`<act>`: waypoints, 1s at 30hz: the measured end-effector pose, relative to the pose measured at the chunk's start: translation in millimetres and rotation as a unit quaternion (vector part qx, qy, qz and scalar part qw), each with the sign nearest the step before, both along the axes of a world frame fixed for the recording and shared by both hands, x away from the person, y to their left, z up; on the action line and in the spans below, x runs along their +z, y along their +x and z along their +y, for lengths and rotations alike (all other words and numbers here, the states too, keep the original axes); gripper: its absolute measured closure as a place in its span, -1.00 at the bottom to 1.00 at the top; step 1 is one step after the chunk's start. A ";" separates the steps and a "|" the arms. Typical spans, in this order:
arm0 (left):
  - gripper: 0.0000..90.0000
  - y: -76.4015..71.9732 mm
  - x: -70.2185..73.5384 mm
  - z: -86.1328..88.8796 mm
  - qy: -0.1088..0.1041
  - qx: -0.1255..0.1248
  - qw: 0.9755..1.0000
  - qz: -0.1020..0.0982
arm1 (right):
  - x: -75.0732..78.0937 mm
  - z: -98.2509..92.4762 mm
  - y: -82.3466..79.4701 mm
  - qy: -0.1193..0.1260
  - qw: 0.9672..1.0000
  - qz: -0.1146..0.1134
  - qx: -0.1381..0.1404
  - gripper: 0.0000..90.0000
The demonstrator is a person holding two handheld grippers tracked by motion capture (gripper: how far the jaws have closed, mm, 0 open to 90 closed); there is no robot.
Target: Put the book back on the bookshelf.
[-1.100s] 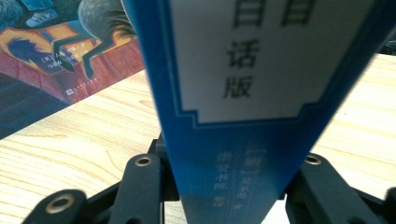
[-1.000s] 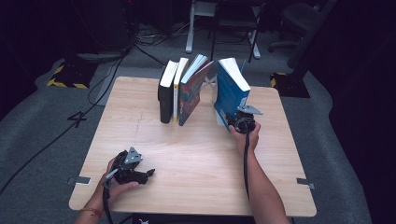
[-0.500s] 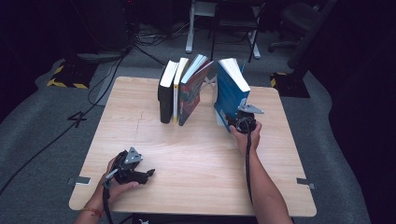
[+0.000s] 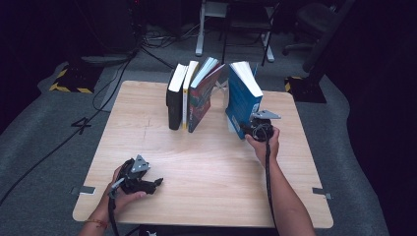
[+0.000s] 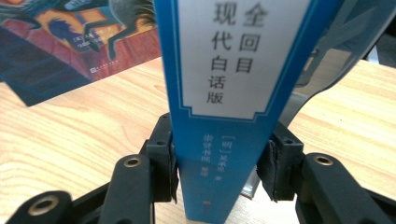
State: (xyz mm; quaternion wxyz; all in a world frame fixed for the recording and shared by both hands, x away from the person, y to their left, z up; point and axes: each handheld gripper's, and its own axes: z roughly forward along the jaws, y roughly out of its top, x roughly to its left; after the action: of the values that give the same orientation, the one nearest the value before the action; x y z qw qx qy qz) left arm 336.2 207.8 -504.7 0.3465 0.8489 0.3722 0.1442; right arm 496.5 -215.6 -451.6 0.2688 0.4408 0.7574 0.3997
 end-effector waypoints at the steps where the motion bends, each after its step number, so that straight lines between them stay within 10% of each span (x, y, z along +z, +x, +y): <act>1: -0.59 0.0 0.0 0.0 0.000 0.000 1.000 0.000 | 0.9 -0.7 -0.7 -0.001 1.000 0.000 0.002 0.21; 30: -0.59 0.0 0.0 -0.1 0.000 0.000 1.000 0.000 | 17.7 -16.5 -24.3 -0.063 0.995 0.034 0.065 -0.09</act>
State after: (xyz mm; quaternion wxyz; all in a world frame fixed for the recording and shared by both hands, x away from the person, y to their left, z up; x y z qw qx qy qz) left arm 336.1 207.7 -504.7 0.3463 0.8488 0.3725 0.1444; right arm 472.2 -232.1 -433.9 0.2438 0.3859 0.8167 0.3529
